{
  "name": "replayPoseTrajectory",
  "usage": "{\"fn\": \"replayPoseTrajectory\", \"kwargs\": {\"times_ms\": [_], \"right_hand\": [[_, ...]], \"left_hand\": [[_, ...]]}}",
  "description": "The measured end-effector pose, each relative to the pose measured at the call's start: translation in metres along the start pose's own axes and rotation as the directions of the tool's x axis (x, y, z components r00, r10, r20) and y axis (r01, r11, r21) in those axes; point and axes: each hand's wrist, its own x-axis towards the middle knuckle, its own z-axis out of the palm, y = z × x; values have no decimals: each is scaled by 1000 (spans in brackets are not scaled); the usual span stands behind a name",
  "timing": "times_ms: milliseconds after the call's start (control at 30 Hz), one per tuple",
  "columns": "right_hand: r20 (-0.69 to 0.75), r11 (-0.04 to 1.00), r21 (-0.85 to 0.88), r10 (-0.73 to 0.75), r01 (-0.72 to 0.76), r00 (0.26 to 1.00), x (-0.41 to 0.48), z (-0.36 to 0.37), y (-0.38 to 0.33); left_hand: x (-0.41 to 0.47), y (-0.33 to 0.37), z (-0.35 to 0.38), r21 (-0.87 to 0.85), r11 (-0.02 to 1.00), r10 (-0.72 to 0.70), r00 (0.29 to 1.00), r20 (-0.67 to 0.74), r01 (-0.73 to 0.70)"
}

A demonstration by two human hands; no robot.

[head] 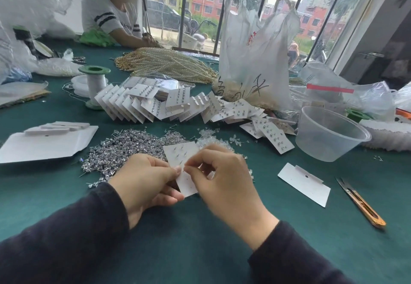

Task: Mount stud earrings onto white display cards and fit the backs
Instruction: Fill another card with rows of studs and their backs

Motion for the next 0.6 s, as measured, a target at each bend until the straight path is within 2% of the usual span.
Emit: {"fn": "replayPoseTrajectory", "kwargs": {"times_ms": [300,600], "right_hand": [[3,998,46,39,-39,999,-1,0,1],[-2,997,72,32,-31,999,-4,8,1]], "left_hand": [[1,0,0,0,1000,15,1000,-7,-15],[-1,-3,1,71,995,69,997,-24,-67]]}}
